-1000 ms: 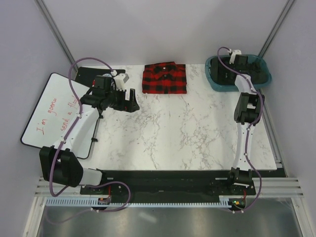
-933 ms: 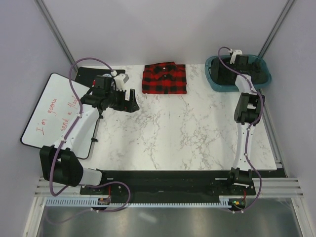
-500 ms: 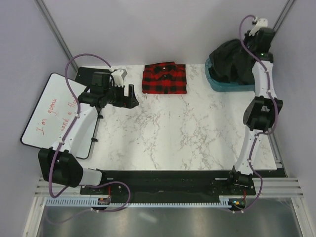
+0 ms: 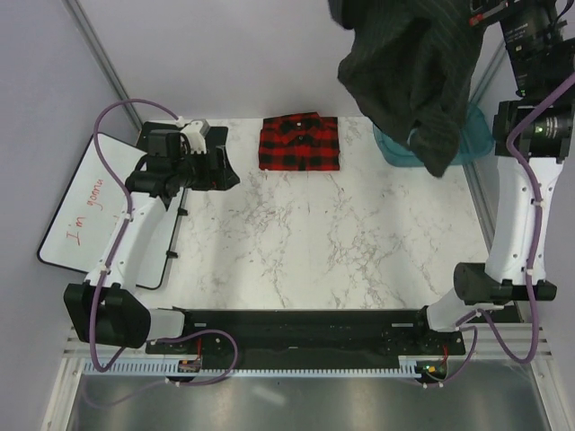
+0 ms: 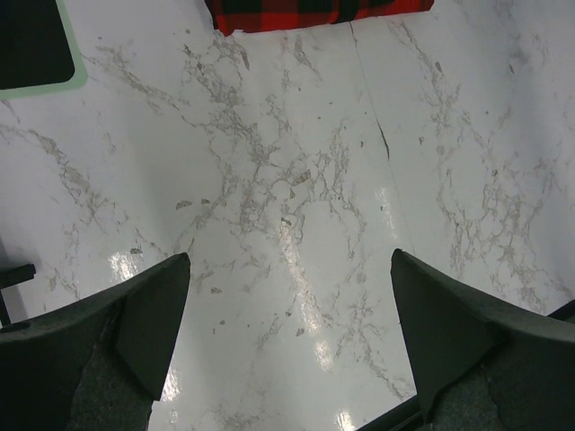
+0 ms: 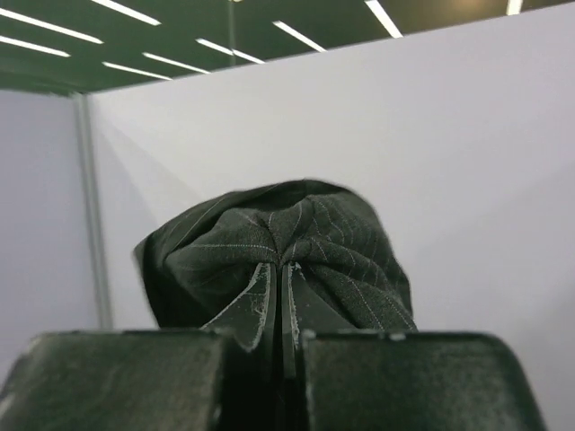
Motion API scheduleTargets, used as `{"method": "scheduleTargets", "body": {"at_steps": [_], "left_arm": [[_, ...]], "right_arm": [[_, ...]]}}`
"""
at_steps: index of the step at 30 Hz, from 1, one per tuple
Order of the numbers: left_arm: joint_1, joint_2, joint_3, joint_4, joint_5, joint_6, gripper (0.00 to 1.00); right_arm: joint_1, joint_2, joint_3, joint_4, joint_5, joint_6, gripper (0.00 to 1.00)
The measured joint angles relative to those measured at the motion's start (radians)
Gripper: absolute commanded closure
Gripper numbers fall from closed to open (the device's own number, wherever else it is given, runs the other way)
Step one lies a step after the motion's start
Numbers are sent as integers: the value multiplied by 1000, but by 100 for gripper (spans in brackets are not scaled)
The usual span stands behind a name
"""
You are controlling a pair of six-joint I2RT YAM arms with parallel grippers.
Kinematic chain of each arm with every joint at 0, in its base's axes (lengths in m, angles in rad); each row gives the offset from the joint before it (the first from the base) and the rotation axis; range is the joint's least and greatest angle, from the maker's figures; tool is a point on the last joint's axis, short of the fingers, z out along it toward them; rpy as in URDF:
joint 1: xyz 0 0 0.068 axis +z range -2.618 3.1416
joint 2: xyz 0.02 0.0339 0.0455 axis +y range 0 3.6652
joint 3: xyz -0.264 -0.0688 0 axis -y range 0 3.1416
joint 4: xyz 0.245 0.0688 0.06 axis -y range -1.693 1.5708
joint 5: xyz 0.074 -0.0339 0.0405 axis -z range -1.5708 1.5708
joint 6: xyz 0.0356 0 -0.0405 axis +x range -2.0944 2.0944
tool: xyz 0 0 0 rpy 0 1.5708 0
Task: Fold and stack the long sleeve shirts
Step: Move the shirt to the center of the board
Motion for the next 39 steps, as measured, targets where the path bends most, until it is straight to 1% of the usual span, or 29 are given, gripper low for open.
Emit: {"method": "scheduleTargets", "body": {"at_steps": [3,5,6,7,8,9,10,11,13,15,16,18,19,22,25,27,30,31,32,33,34,35,36,38,39], "left_arm": [[13,-12,0,0,13,-4,0],[14,-23,-1,1,21,-4,0],[14,-31,-5,4,31,-4,0],[14,-36,-9,6,39,-4,0],[14,-42,-18,11,49,-4,0],[14,-47,-27,15,66,-3,0],[14,-48,-33,15,73,-2,0],[14,-52,-45,18,90,5,0],[14,-61,-74,19,111,23,0],[14,-71,-103,20,126,44,0],[14,-73,-113,19,134,54,1],[14,-73,-127,18,151,76,0],[14,-73,-130,19,158,84,0],[14,-72,-132,19,179,95,0],[14,-63,-132,21,197,97,0],[14,-56,-132,22,201,97,0],[14,-56,-132,23,200,98,1],[14,-56,-132,23,199,98,0],[14,-56,-134,23,196,98,0],[14,-58,-136,23,193,98,0],[14,-59,-139,22,190,99,1],[14,-60,-142,19,183,101,1],[14,-60,-145,17,175,102,2],[14,-60,-151,14,169,103,3],[14,-60,-157,14,169,103,3]], "right_arm": [[58,-89,-124,24,20,40,100],[67,-150,-256,31,58,51,100],[67,-177,-328,27,81,50,95],[67,-195,-391,28,97,47,83],[66,-219,-472,16,113,35,79],[64,-237,-547,-10,116,16,77],[61,-251,-619,-31,115,-4,70],[60,-275,-696,-51,113,-32,46],[53,-353,-930,-113,97,-107,27],[49,-463,-1198,-210,53,-225,11],[50,-497,-1281,-254,34,-270,2],[56,-555,-1423,-364,-5,-401,2],[61,-571,-1463,-401,-17,-457,2],[87,-550,-1483,-431,-19,-562,2],[118,-425,-1429,-429,3,-615,2],[137,-258,-1370,-413,42,-633,2],[159,-81,-1338,-406,89,-632,2],[162,-21,-1328,-410,105,-628,4],[165,30,-1319,-415,114,-617,17],[166,75,-1310,-421,115,-603,25],[167,108,-1303,-425,105,-588,38],[170,132,-1302,-428,85,-555,43],[174,139,-1308,-422,61,-514,45],[191,122,-1349,-364,-11,-409,46],[210,98,-1397,-290,-45,-309,46]]}}
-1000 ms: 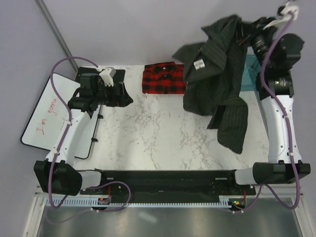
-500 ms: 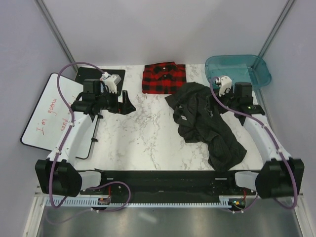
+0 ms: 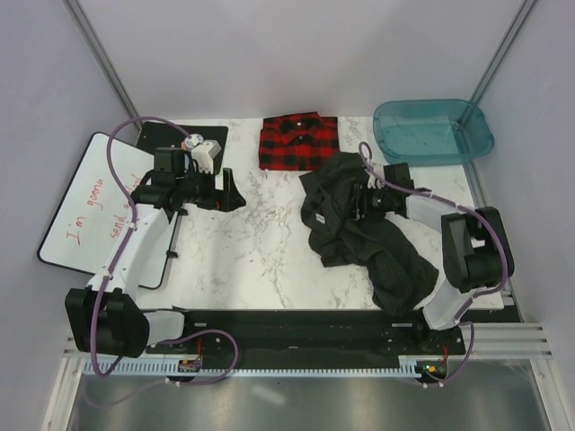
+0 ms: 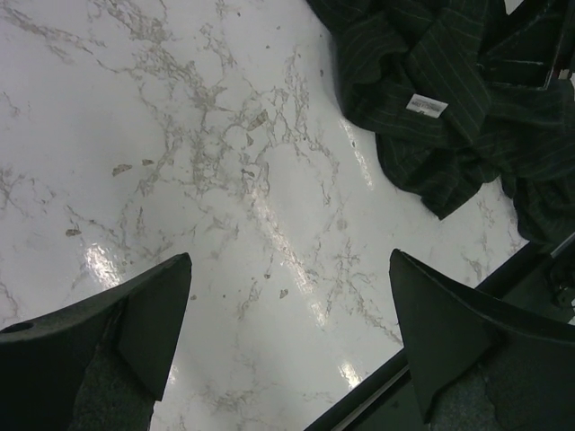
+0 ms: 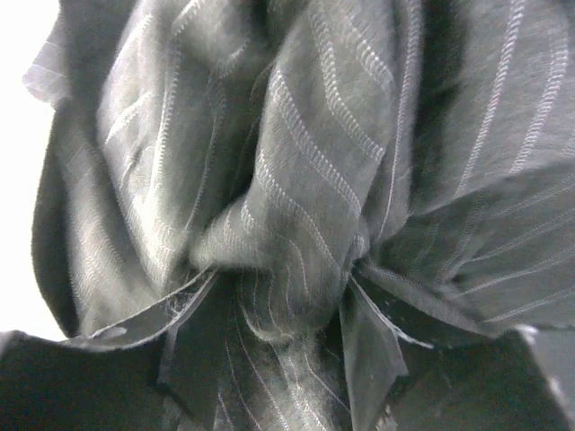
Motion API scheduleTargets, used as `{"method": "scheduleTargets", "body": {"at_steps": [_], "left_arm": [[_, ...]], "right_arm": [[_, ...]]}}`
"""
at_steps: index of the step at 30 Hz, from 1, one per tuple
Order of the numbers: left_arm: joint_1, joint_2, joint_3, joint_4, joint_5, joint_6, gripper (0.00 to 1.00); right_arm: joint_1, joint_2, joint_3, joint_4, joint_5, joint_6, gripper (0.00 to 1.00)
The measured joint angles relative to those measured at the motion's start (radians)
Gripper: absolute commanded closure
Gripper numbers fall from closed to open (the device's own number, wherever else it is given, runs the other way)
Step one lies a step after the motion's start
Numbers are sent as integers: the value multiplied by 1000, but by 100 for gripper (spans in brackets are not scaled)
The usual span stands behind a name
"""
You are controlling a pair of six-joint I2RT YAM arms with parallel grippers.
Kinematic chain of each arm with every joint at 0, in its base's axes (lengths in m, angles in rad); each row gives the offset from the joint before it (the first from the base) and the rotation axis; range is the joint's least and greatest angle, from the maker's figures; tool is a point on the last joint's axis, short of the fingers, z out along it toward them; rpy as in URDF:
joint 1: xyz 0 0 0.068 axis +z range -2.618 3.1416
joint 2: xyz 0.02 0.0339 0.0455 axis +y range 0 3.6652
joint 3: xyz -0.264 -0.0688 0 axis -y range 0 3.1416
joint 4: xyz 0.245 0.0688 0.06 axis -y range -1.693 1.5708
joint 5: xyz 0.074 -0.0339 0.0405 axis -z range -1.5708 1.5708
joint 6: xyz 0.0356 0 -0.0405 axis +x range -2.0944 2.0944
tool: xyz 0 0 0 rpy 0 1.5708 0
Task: Fold and stack the long sleeve shirts
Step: Move the shirt to the center of the board, then flatten the shirt out
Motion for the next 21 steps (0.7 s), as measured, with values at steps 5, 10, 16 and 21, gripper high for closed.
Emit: {"method": "scheduleTargets", "body": {"at_steps": [5,10,16,21], "left_arm": [[0,5,-21,-2,27,-16,3],[1,27,-21,1,55,-42,2],[13,32,-30,15,73,-74,1],[86,32,-89,39,161,-122,1]], "right_arm": [[235,-92,-108,346,-89,454,21],[308,-61,140,418,-161,599,20],[263,-73,460,185,-69,213,15],[370,14,604,27,12,-90,9]]}}
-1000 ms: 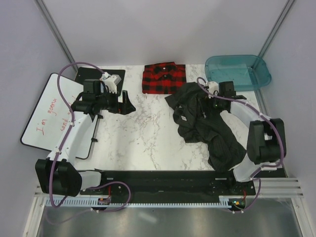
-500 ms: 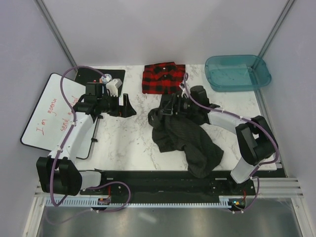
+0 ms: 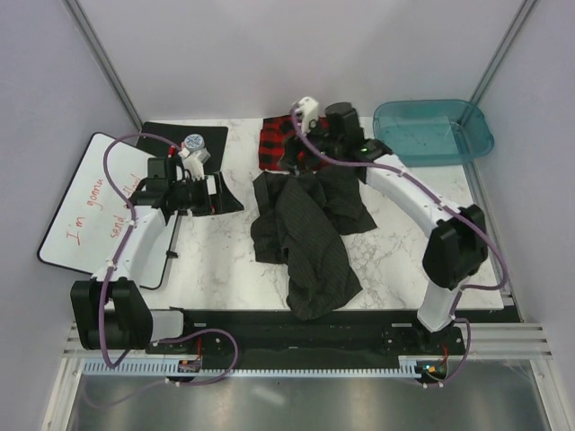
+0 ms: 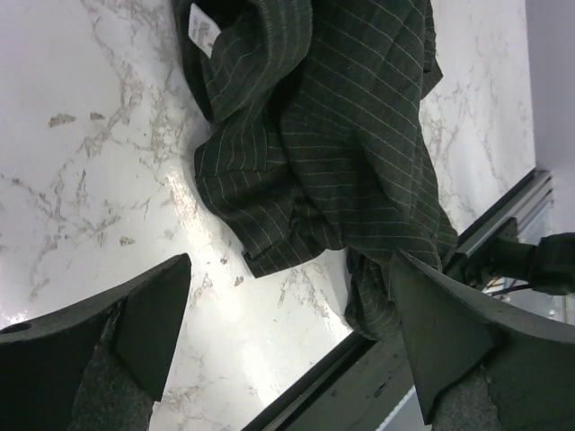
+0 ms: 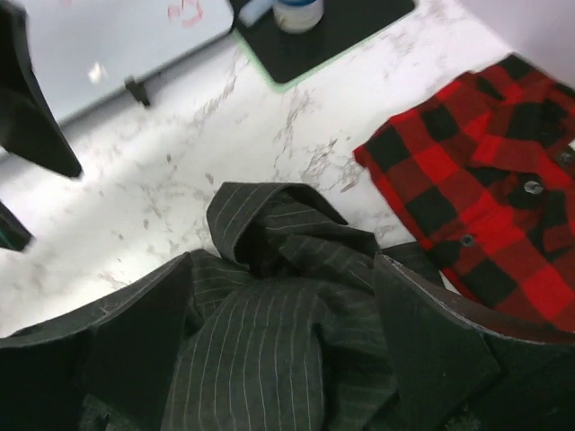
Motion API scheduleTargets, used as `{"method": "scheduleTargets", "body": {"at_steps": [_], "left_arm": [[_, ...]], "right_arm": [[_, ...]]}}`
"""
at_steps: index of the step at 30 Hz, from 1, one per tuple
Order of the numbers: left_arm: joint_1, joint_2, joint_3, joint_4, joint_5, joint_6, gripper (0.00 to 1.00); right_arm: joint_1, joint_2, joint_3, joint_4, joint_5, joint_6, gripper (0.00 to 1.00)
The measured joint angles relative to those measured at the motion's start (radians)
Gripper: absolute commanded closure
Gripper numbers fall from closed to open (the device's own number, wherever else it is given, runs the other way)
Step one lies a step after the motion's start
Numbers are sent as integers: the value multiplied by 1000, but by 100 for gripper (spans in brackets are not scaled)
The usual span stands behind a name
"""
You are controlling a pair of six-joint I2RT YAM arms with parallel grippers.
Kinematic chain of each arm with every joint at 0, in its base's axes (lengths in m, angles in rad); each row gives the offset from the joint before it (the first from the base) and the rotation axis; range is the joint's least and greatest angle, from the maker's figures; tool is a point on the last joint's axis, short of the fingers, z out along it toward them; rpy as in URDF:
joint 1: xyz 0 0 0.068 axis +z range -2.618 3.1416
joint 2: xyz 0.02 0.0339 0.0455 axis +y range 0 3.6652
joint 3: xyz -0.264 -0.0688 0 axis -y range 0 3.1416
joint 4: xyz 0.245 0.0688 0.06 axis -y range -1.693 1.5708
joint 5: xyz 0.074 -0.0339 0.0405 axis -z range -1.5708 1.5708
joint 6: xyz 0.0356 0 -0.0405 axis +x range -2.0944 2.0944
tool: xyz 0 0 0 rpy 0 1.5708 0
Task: Fold and stack the long sleeve shirts
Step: Flatten the shirt out
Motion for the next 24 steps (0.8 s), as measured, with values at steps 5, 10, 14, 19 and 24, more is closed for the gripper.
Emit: {"method": "scheduleTargets", "body": {"at_steps": [5,10,14,19,24], "left_arm": [[106,-2,-41,9,58,-18,1],[140,-11,-51,2,82,-14,4],[143,-23,-52,-16,84,-2,19],[116,-26,-55,-18,94,44,24],[-143,-26,-60,1,5,96,14]], "right_arm": [[153,210,93,-105,101,-221,5],[222,406,201,-205,156,-352,55],[212,491,330,-303,182,-399,100],[159,427,393,-320,185,-282,100],[21,174,343,-251,207,-102,82]]}}
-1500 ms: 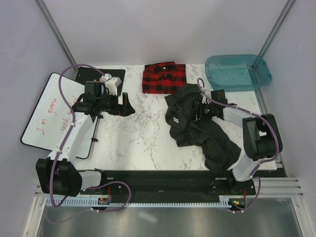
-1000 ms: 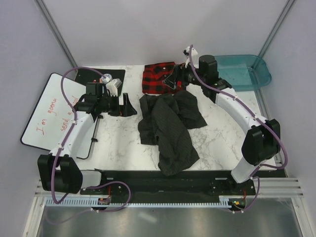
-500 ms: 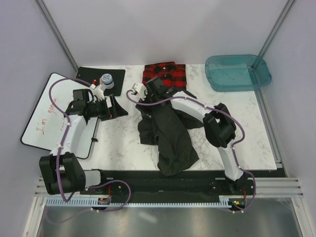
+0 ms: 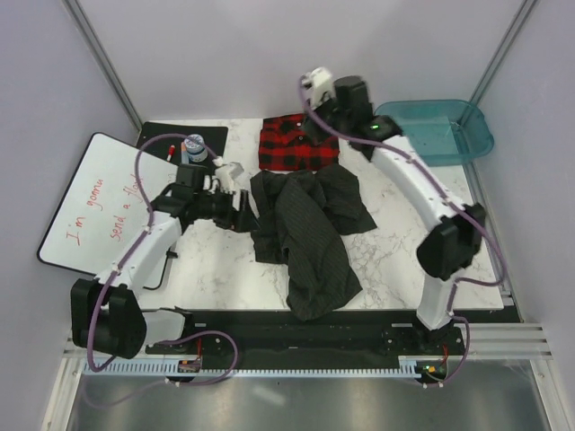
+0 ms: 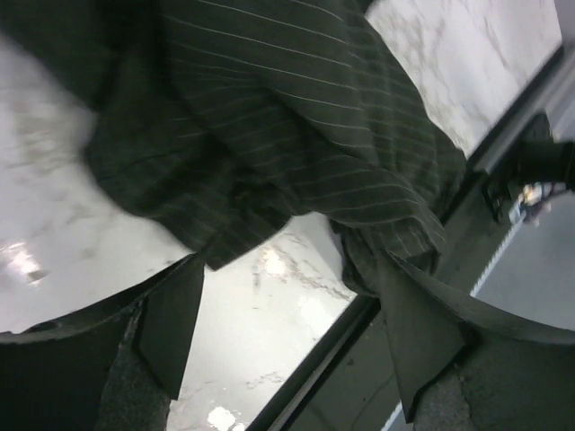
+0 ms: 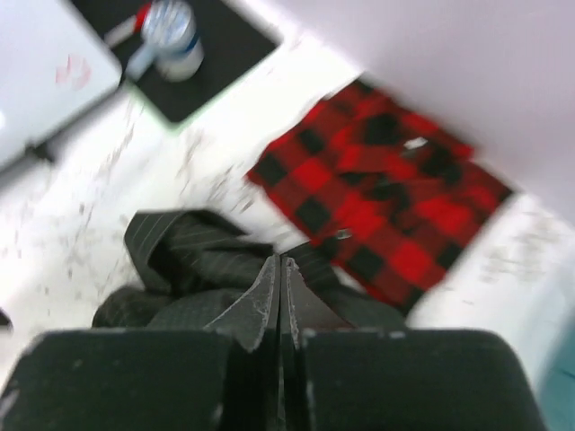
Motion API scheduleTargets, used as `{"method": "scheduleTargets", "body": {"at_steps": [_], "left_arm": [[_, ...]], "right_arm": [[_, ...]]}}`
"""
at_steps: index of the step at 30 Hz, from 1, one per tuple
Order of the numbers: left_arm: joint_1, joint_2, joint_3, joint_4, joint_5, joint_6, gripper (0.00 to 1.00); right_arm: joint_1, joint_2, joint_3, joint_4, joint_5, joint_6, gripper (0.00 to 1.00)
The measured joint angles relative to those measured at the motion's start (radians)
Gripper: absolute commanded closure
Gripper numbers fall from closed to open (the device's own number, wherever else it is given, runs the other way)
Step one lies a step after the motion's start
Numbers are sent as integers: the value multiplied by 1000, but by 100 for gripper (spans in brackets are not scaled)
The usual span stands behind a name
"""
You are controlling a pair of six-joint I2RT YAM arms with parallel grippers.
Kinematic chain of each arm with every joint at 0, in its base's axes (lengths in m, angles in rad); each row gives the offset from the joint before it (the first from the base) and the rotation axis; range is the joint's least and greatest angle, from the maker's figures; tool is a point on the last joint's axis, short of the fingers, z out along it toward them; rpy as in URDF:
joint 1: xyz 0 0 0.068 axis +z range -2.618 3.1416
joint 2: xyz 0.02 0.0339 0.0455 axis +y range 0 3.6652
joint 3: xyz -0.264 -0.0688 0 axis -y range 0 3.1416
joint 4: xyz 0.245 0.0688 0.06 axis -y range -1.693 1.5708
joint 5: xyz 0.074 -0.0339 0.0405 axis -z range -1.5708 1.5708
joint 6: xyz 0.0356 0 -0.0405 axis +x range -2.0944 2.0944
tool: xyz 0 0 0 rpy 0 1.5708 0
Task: Fold and stack the long sleeve shirts
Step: Flatten the shirt out
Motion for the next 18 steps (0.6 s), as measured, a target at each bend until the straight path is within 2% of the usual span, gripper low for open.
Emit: {"method": "scheduleTargets", "body": {"at_steps": [2,3,5,6,7,11,15,18], "left_arm": [[-101,11,-5,18,-5,9,12],[-130,21,-10,32,-3,9,11],[-136,38,-28,59,15,6,7],[-117,39,-59,83,42,2,6],[-98,38,-65,85,47,1,5],[48,-30,-121,114,121,-13,2],[222,-137,-132,95,217,-1,1],[264,-167,-132,65,256,19,1]], "right_arm": [[-67,-111,-26,23,2,32,63],[-98,-156,-28,28,3,37,41],[-126,-206,-26,37,-26,41,23],[-126,-211,-19,33,-56,26,10],[-118,-204,-9,32,-87,13,4],[-62,-46,62,-7,-208,-67,2],[-9,216,152,-104,-235,-176,2],[24,356,162,-170,-222,-251,2]]}}
